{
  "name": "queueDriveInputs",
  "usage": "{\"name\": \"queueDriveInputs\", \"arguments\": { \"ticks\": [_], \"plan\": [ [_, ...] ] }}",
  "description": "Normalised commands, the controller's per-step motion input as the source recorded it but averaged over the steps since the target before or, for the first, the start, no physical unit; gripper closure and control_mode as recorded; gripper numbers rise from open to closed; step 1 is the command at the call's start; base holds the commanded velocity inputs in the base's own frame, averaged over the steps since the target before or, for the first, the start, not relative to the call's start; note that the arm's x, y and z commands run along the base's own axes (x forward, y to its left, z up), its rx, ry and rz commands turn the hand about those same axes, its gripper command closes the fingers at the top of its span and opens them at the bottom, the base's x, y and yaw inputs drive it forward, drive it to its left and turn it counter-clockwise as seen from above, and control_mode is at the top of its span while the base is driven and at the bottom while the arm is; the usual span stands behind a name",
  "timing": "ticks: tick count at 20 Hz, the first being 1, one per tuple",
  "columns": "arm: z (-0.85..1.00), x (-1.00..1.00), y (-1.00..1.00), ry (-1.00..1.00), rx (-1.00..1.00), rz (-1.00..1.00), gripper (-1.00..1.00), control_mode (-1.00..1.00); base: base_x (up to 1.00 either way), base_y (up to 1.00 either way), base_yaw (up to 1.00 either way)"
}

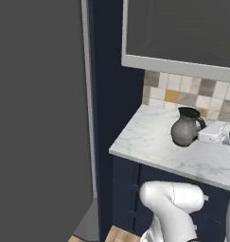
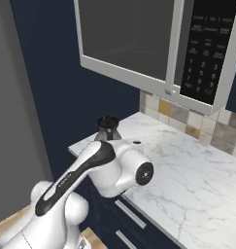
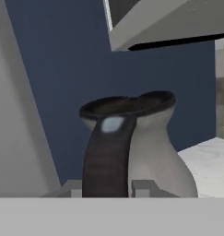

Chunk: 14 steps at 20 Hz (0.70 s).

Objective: Move the brussel sprout and kebabs from the second highest shelf to the top shelf to make space. Then, place the pitcher from the counter on the cleared second highest shelf.

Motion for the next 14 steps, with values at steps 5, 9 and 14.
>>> {"name": "queueDriveInputs", "arguments": {
  "ticks": [5, 9, 14],
  "plan": [
    [0.73, -0.77, 0.55, 0.0, 0.0, -0.37, 1.0, -1.0, 0.0, 0.0, 0.0],
    [0.97, -0.47, 0.63, 0.02, -0.01, -0.32, 1.0, -1.0, 0.0, 0.0, 0.0],
    [0.97, -0.32, 0.6, 0.05, -0.03, -0.27, 1.0, -1.0, 0.0, 0.0, 0.0]
  ]
}}
